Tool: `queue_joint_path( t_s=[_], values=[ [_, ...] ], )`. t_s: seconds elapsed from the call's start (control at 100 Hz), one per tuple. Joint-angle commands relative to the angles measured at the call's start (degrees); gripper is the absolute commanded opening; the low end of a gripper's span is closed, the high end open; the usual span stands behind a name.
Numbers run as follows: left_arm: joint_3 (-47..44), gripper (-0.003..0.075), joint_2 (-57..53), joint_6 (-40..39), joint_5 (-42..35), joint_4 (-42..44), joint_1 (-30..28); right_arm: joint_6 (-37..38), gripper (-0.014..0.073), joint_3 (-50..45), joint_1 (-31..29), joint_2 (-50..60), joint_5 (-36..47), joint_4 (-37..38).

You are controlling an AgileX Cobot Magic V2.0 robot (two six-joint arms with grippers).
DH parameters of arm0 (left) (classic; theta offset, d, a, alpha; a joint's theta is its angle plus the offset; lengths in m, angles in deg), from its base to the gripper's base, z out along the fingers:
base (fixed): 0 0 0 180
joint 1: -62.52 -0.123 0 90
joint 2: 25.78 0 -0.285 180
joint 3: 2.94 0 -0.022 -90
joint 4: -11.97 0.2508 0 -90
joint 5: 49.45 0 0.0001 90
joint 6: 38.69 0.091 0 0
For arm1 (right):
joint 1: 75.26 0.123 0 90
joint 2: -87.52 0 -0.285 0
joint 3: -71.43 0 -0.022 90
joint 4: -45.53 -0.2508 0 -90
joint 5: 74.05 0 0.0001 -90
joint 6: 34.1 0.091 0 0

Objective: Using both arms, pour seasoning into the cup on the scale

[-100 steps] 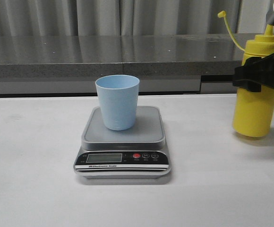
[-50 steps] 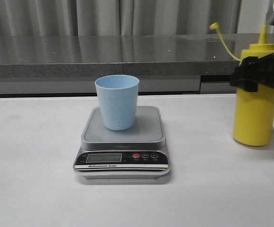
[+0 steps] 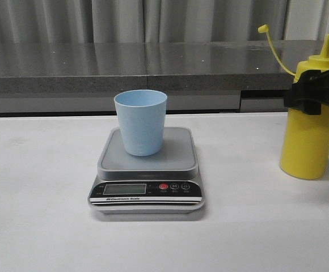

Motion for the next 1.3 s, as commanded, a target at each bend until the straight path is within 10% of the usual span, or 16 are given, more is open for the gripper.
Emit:
queue_joint_path(
  t_s=[0.0, 0.44, 0.89, 1.29],
  values=[
    [1.5, -0.0020, 0.5, -0.5, -4.3, -0.6, -0.2, 0.0, 0.0602, -0.2, -0.4, 4.1, 4.0, -0.5],
    [1.5, -0.0020, 0.5, -0.5, -4.3, -0.6, -0.2, 0.0, 0.0575, -11.0, -0.4, 18.2, 0.6, -0.6],
    [1.5, -0.0020, 0.5, -0.5, -4.3, -0.6, -0.2, 0.1, -0.0054, -13.9, -0.4, 39.7, -17.2, -7.1],
    [1.5, -0.0020, 0.5, -0.5, -4.3, -0.6, -0.2, -0.2, -0.0067, -17.2, -0.4, 56.5, -26.7, -8.9]
  ],
)
